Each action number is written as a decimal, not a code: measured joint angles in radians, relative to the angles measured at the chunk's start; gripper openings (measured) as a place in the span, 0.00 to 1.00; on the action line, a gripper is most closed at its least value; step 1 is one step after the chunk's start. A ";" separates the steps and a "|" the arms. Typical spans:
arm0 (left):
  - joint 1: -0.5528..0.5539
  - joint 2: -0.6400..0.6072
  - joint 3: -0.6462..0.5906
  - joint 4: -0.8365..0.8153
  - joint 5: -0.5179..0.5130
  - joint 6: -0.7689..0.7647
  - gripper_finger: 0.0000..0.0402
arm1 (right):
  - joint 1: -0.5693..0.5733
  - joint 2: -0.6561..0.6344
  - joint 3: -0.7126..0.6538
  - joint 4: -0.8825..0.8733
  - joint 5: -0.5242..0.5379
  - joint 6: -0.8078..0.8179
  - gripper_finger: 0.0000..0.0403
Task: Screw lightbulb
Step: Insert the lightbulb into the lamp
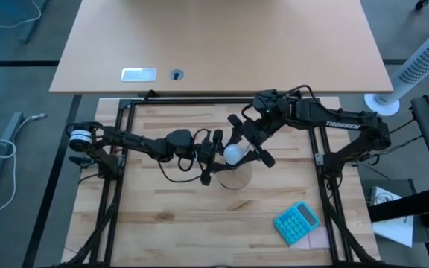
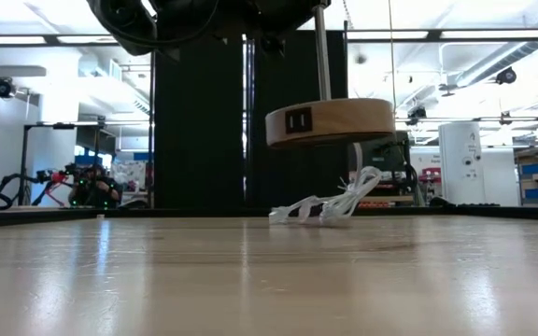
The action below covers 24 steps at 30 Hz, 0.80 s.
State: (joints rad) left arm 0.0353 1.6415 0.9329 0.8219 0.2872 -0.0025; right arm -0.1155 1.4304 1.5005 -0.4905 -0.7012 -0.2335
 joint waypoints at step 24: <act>0.086 -0.114 -0.002 -0.063 -0.706 0.068 0.27 | -0.002 -0.055 0.004 0.079 0.861 0.064 0.60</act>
State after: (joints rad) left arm 0.1211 1.5273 0.9310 0.7593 -0.4189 0.0659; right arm -0.1177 1.3752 1.5043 -0.4112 0.1602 -0.1691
